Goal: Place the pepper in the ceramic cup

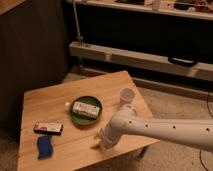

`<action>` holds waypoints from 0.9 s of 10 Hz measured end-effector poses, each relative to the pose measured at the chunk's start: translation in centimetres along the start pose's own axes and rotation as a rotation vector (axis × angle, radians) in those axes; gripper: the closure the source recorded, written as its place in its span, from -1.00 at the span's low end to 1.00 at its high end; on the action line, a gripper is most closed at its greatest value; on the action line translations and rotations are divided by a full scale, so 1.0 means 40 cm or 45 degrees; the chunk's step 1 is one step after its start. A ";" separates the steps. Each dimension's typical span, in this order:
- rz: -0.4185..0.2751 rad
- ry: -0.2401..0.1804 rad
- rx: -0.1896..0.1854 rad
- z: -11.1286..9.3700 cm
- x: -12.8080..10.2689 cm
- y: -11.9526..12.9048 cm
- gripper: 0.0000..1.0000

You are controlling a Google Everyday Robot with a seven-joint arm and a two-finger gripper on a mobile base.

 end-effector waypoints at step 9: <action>0.087 -0.002 0.028 0.091 -0.067 0.010 -0.25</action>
